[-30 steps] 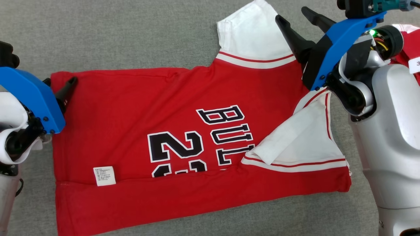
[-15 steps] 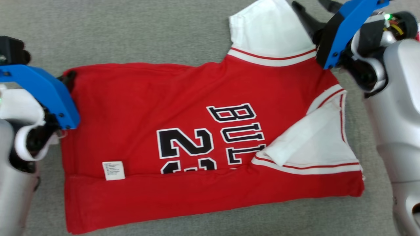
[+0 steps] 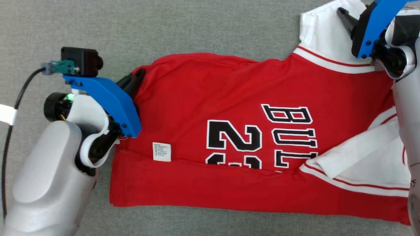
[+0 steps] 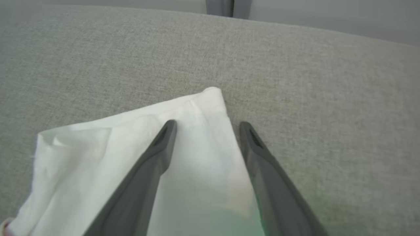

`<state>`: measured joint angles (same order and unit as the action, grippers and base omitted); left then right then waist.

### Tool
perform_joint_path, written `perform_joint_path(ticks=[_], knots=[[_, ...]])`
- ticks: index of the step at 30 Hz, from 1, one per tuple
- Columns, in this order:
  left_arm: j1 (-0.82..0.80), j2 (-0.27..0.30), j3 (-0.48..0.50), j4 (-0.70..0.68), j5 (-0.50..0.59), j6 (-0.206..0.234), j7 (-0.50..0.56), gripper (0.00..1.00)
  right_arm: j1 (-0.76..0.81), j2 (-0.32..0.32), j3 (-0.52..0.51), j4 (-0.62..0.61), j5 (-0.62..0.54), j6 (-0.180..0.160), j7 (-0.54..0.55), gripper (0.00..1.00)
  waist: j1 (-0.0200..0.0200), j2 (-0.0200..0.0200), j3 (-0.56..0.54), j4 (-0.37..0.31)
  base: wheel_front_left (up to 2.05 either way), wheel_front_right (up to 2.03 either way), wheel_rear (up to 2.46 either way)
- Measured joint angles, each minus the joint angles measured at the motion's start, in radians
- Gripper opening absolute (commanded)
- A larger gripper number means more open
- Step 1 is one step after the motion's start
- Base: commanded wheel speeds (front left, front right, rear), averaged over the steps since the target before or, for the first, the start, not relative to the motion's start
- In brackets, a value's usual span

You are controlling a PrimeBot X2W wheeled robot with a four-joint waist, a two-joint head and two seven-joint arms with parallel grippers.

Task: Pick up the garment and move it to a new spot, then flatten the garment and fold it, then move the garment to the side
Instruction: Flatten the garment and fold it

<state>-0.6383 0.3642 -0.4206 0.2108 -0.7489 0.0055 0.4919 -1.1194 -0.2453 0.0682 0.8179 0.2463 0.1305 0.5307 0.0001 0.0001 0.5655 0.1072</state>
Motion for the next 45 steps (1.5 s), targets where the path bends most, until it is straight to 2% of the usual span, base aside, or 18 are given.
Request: perform_joint_path(ticks=[1, 2, 3, 4, 11, 16, 22, 25, 30, 37, 45], knots=[[-0.001, -0.009, -0.006, 0.012, 0.003, -0.007, -0.012, 0.0, 0.0, 0.0, -0.007, 0.01, -0.007, 0.0, -0.003, 1.0, 0.0, 0.0, 0.0, 0.008, 0.0, 0.0, 0.0], [-0.002, -0.016, -0.009, 0.021, 0.002, -0.01, -0.02, 0.0, 0.0, 0.002, -0.011, 0.018, -0.011, 0.0, -0.004, 0.59, -0.0001, 0.0, -0.002, 0.013, 0.0, 0.0, 0.0], [-0.001, -0.022, -0.009, 0.031, 0.002, -0.015, -0.03, 0.0, -0.001, 0.007, -0.012, 0.022, -0.009, 0.0, -0.011, 0.07, -0.0001, 0.0, -0.003, 0.013, 0.0, 0.0, 0.0], [-0.001, -0.026, -0.009, 0.04, 0.002, -0.015, -0.038, 0.0, -0.001, 0.01, -0.014, 0.026, -0.007, 0.0, -0.015, 0.0, -0.0002, 0.0, -0.003, 0.013, 0.0, 0.0, 0.0], [-0.001, -0.032, 0.023, 0.099, 0.025, -0.017, -0.181, 0.0, 0.004, -0.001, 0.008, -0.013, 0.047, 0.0, -0.116, 0.0, -0.0001, 0.0, -0.021, -0.018, 0.0, 0.0, 0.0], [0.02, -0.021, 0.047, 0.124, 0.033, -0.041, -0.276, 0.0, 0.061, -0.024, 0.052, -0.094, 0.131, 0.0, -0.146, 0.0, -0.0001, 0.0, -0.057, -0.053, 0.0, 0.0, 0.0], [0.11, 0.014, 0.055, 0.119, 0.038, -0.055, -0.35, 0.0, 0.216, -0.066, 0.09, -0.265, 0.28, 0.0, -0.142, 0.0, -0.0001, 0.0, -0.117, -0.087, 0.0, 0.0, 0.0], [0.172, 0.027, 0.062, 0.101, 0.036, -0.057, -0.385, 0.0, 0.314, -0.081, 0.067, -0.353, 0.374, 0.0, -0.118, 0.0, -0.0001, 0.0, -0.15, -0.098, 0.0, 0.0, 0.0], [0.267, 0.041, 0.068, 0.066, 0.024, -0.068, -0.429, 0.0, 0.487, -0.123, 0.025, -0.492, 0.427, 0.0, -0.085, 0.0, -0.0002, 0.0, -0.202, -0.105, 0.0, 0.0, 0.0], [0.338, 0.053, 0.048, 0.06, 0.029, -0.09, -0.483, 0.0, 0.71, -0.1, -0.057, -0.67, 0.449, 0.0, -0.035, 0.0, -0.0002, 0.0, -0.26, -0.106, 0.0, 0.0, 0.0], [0.384, 0.049, 0.034, 0.095, 0.034, -0.096, -0.53, 0.0, 0.953, -0.025, -0.147, -0.864, 0.424, 0.0, 0.075, 0.0, -0.0003, 0.0, -0.305, -0.11, 0.0, 0.0, 0.0]])
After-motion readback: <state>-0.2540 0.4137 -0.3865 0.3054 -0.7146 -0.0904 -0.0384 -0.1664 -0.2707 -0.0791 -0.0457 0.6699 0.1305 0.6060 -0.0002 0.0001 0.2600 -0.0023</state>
